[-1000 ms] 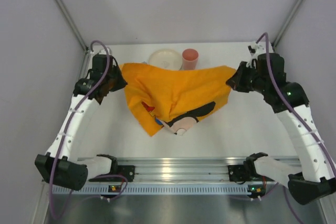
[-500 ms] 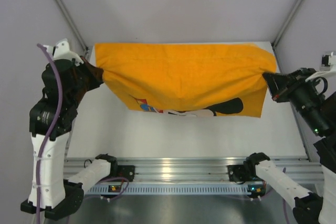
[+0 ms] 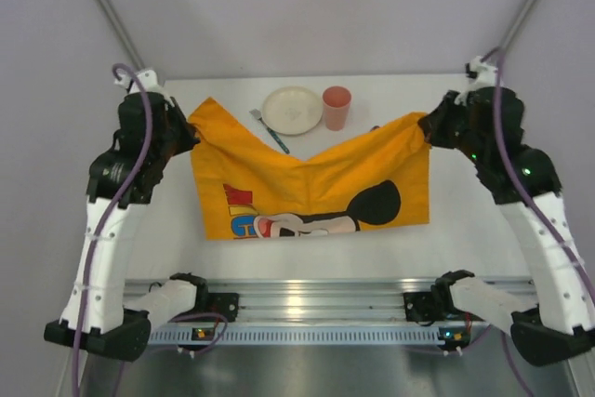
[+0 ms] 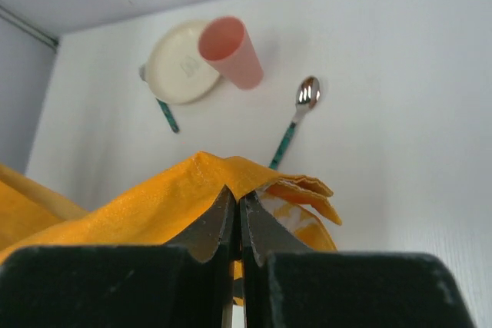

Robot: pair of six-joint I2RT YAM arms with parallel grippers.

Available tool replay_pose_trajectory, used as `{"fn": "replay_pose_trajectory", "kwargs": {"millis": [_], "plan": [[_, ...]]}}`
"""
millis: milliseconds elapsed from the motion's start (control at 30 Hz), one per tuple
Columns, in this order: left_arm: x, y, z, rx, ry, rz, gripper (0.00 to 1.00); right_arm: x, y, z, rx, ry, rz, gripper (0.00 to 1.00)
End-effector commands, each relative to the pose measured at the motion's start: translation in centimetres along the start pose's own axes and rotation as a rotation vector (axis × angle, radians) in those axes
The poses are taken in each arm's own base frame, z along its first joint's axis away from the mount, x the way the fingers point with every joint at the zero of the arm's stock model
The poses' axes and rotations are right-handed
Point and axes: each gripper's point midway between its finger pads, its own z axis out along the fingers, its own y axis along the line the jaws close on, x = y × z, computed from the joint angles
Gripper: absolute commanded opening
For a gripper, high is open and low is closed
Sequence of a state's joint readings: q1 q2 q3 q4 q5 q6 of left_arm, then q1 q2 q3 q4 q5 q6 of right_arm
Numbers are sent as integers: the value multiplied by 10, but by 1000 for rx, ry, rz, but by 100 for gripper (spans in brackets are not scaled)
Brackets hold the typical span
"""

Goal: Set the dinner table for one person

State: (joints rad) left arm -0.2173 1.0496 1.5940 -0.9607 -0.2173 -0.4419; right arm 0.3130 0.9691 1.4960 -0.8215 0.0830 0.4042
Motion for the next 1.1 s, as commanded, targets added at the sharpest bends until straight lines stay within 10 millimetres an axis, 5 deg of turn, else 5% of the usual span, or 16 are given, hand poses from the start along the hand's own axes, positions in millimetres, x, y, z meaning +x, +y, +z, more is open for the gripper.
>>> {"fn": "replay_pose_trajectory", "kwargs": {"millis": [0,200,233,267,300,333,500,600,667,767,833,933,1067], "plan": [[27,8,49,-60,37,12,0,50,-23,59,95,131,6,0],[124,30,109,-89,185,-1,0,139,-64,109,193,259,50,0],[146,44,119,-147,227,4,8,164,-75,116,216,314,55,12],[156,49,124,-174,248,-8,26,174,-80,119,235,337,55,39],[165,55,125,-209,277,-10,85,186,-88,120,264,364,59,66],[177,64,126,-260,324,-6,99,193,-93,123,281,386,56,98],[172,67,104,-312,367,-35,99,190,-91,118,267,381,50,100],[155,63,74,-270,308,-78,98,191,-88,101,246,372,68,100],[161,65,61,-265,315,-114,98,189,-82,88,208,353,86,100],[187,77,37,-305,380,-177,99,213,-82,67,182,409,111,100],[226,84,25,-317,485,-211,99,246,-87,54,191,501,147,100],[283,89,18,-322,627,-289,97,295,-95,41,202,636,200,100],[329,93,14,-353,749,-368,94,336,-100,34,237,740,282,100]]}}
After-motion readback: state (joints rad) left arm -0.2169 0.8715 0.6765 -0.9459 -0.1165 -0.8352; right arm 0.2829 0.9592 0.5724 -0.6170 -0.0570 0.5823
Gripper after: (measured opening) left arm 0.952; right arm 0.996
